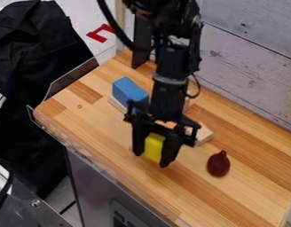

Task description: Remove the yellow cube from the tower and put it in the middle of the table

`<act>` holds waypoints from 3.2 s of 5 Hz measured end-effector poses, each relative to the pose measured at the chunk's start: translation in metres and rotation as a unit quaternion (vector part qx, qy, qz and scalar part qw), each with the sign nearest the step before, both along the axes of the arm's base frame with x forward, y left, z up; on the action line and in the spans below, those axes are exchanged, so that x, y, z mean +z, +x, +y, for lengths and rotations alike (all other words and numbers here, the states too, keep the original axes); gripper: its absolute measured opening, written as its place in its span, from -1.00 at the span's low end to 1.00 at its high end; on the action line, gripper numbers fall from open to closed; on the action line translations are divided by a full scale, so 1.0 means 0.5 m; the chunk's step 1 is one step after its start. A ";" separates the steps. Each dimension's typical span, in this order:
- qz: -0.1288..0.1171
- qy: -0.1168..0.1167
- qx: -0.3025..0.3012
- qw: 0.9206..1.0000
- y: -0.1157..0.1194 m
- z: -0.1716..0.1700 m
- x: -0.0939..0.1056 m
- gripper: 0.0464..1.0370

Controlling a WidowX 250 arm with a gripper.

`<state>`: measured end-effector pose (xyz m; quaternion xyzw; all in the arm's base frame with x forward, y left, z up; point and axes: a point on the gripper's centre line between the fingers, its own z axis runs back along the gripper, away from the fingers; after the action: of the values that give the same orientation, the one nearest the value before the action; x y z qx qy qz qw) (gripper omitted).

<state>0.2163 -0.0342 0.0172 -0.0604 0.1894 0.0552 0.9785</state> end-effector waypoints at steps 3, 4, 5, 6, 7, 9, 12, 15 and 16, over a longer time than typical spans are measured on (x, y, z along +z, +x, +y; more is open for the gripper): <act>-0.050 -0.017 -0.029 0.998 0.032 -0.022 -0.044 0.11; -0.053 -0.018 -0.031 0.998 0.038 -0.023 -0.045 0.11; -0.036 -0.012 -0.028 0.999 0.036 -0.020 -0.055 0.11; -0.033 -0.009 -0.025 0.999 0.036 -0.019 -0.055 0.11; -0.031 -0.007 -0.021 0.999 0.035 -0.020 -0.055 0.26; -0.028 0.003 -0.013 1.000 0.032 -0.018 -0.044 0.93; -0.105 0.051 -0.018 0.993 0.060 -0.004 0.096 0.93; -0.117 0.078 -0.053 0.989 0.158 0.083 0.086 0.93; -0.111 0.074 -0.047 0.990 0.158 0.098 0.079 0.93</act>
<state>0.2951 0.0147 0.0568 0.0151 0.0775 0.0158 0.9968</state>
